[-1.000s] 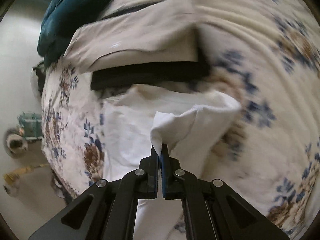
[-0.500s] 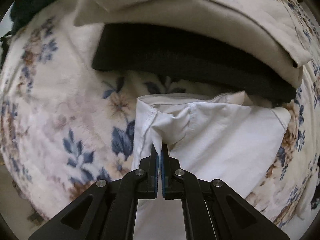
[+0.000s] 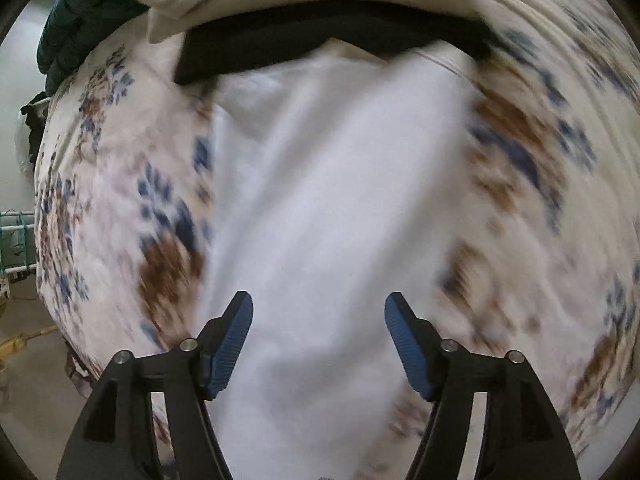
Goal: Fold small clothes
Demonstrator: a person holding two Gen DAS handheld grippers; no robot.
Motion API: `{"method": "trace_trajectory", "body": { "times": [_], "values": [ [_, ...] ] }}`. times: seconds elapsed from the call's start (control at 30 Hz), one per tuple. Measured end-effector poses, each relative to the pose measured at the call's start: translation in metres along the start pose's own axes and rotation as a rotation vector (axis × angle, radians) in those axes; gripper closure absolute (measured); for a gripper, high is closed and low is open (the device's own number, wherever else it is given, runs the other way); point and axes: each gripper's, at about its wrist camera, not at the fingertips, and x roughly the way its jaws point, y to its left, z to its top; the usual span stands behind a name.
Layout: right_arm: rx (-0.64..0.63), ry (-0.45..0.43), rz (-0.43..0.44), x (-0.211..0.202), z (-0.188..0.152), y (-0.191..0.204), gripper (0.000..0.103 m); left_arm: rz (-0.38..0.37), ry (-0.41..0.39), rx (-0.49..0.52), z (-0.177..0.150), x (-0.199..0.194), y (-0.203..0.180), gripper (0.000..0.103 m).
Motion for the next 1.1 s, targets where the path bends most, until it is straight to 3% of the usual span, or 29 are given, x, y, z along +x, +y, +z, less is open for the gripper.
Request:
{"method": "trace_trajectory", "body": {
  "times": [0.03,0.17,0.23,0.37,0.5,0.57,0.6,0.63,0.67,0.77,0.8,0.83,0.87,1.0,1.1],
  "values": [
    [0.011,-0.003,-0.006,-0.003,-0.015,-0.015,0.032,-0.031,-0.038,0.01,0.019,-0.007,-0.016,0.043],
    [0.08,-0.041,0.022,0.001,-0.042,-0.064,0.032,-0.128,-0.114,0.059,0.089,-0.009,-0.071,0.042],
    [0.144,-0.068,0.061,0.005,-0.035,-0.09,0.032,-0.167,-0.169,0.108,0.137,-0.006,-0.116,0.042],
    [0.255,-0.14,0.163,0.007,-0.003,-0.138,0.033,-0.157,-0.199,0.21,0.217,0.012,-0.191,0.042],
    [0.33,-0.198,0.278,0.012,0.032,-0.162,0.061,-0.112,-0.195,0.301,0.282,0.053,-0.259,0.044],
    [0.34,-0.22,0.302,0.015,0.051,-0.17,0.061,-0.083,-0.177,0.325,0.3,0.075,-0.274,0.047],
    [0.34,-0.223,0.312,0.017,0.059,-0.174,0.061,-0.075,-0.171,0.342,0.305,0.086,-0.281,0.057],
    [0.345,-0.214,0.32,0.02,0.067,-0.177,0.061,-0.057,-0.158,0.368,0.312,0.099,-0.287,0.089],
    [0.356,-0.197,0.334,0.026,0.075,-0.182,0.061,-0.042,-0.146,0.381,0.313,0.101,-0.286,0.098],
    [0.376,-0.169,0.387,0.038,0.087,-0.185,0.061,-0.052,-0.163,0.407,0.321,0.105,-0.285,0.102],
    [0.375,-0.164,0.404,0.041,0.09,-0.184,0.067,-0.053,-0.17,0.407,0.321,0.102,-0.277,0.102],
    [0.367,-0.183,0.403,0.04,0.093,-0.183,0.093,-0.061,-0.173,0.404,0.323,0.099,-0.269,0.102],
    [0.362,-0.207,0.366,0.039,0.092,-0.177,0.101,-0.065,-0.173,0.396,0.329,0.1,-0.271,0.102],
    [0.42,-0.268,0.289,0.027,0.091,-0.187,0.103,-0.09,-0.136,0.38,0.342,0.108,-0.257,0.102],
    [0.444,-0.223,0.289,0.031,0.097,-0.192,0.102,-0.106,-0.122,0.401,0.343,0.108,-0.26,0.102]
  ]
}}
